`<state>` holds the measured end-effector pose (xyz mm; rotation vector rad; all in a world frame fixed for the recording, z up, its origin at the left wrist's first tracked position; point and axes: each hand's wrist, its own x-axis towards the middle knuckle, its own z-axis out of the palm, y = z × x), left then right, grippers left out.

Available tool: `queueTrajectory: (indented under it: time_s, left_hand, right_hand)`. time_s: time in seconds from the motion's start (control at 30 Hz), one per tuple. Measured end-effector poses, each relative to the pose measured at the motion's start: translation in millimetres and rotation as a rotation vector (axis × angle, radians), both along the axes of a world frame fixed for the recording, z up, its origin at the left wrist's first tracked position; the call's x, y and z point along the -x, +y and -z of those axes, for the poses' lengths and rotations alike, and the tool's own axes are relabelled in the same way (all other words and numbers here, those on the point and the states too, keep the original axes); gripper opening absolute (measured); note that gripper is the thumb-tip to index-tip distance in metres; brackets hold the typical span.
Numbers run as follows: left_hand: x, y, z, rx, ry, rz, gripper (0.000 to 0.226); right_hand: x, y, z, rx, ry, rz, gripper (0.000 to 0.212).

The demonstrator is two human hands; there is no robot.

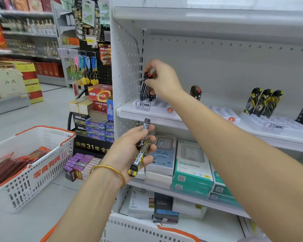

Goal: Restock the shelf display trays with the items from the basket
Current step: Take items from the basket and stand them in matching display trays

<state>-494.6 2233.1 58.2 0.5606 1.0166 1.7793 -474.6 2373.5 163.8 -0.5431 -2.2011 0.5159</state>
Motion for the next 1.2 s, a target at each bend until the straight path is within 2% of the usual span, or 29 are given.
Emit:
queueTrajectory:
  time_s: [0.43, 0.6, 0.67, 0.73, 0.8, 0.83, 0.9, 1.0, 1.07, 1.2]
  left_hand:
    - [-1.8, -5.2, -2.1, -0.089, 0.155, -0.011, 0.031]
    - [-3.3, -8.0, -4.2, -0.114, 0.309, -0.059, 0.027]
    - [-4.1, -8.5, -4.5, -0.118, 0.369, -0.094, 0.026]
    - [-4.7, -8.4, -4.4, -0.117, 0.420, -0.130, 0.024]
    - [-4.9, -8.1, -4.2, -0.119, 0.463, -0.166, 0.021]
    - [-5.4, -7.9, -4.3, -0.123, 0.483, -0.186, 0.019]
    - [-7.1, -7.3, -5.0, -0.132, 0.523, -0.220, 0.018]
    - [-10.9, -6.7, -5.7, -0.137, 0.546, -0.231, 0.018]
    - [-13.4, -6.6, -6.9, -0.125, 0.530, -0.220, 0.017]
    - [-16.1, -8.8, -9.4, -0.093, 0.426, -0.206, 0.011]
  right_hand:
    - [13.9, 3.1, 0.2, -0.210, -0.237, 0.100, 0.027]
    - [8.4, -1.4, 3.6, -0.281, -0.298, 0.195, 0.043]
    - [-3.6, -11.2, 3.8, -0.303, -0.252, 0.196, 0.048]
    - [-22.3, -24.9, 2.4, -0.227, -0.119, 0.144, 0.041]
    - [-45.1, -39.6, 2.6, -0.087, -0.040, 0.033, 0.022]
    - [-56.5, -46.6, 4.2, -0.027, -0.062, -0.013, 0.017]
    - [-73.2, -56.0, 9.4, 0.021, -0.197, -0.073, 0.022]
    - [-84.5, -56.9, 19.4, 0.152, -0.306, -0.198, 0.008]
    - [-88.5, -52.1, 22.3, 0.265, -0.258, -0.245, 0.014]
    - [-94.2, -47.4, 20.1, 0.308, -0.167, -0.242, 0.024]
